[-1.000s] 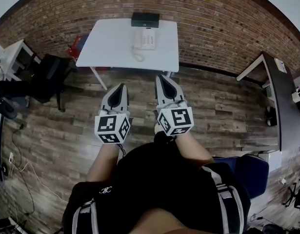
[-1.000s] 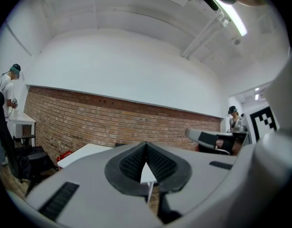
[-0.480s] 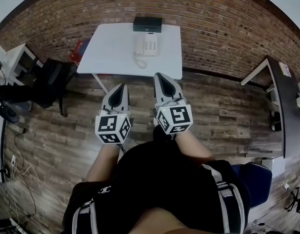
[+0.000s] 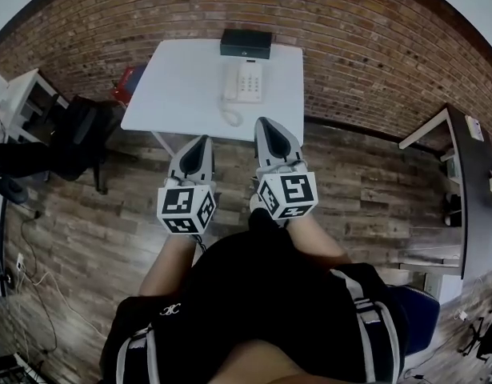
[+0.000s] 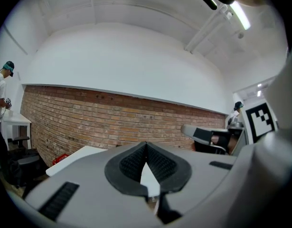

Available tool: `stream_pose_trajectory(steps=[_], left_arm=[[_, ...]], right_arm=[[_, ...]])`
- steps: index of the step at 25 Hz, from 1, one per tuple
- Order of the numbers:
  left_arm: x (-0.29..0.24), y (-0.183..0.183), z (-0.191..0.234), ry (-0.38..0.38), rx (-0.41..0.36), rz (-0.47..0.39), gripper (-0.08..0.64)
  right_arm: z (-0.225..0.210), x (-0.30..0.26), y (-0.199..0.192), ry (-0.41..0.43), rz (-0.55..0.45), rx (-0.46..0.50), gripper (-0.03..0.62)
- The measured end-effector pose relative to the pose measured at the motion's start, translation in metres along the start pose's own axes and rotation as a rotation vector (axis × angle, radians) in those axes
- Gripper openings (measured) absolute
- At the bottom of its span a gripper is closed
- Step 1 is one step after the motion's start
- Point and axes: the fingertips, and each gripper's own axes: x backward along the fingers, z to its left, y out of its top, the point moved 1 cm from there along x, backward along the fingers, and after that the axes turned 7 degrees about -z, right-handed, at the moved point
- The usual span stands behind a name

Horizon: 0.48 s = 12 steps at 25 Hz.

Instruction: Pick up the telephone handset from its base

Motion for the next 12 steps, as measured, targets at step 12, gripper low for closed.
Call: stream_pose_trajectory(steps=[12], left_arm=[[-0.109,-0.005,0.028,0.032,0.018,0.053,0.002]], right_arm=[[-0.062,-0.092,-0.024,0.020,0.049,-0.027,-0.002]])
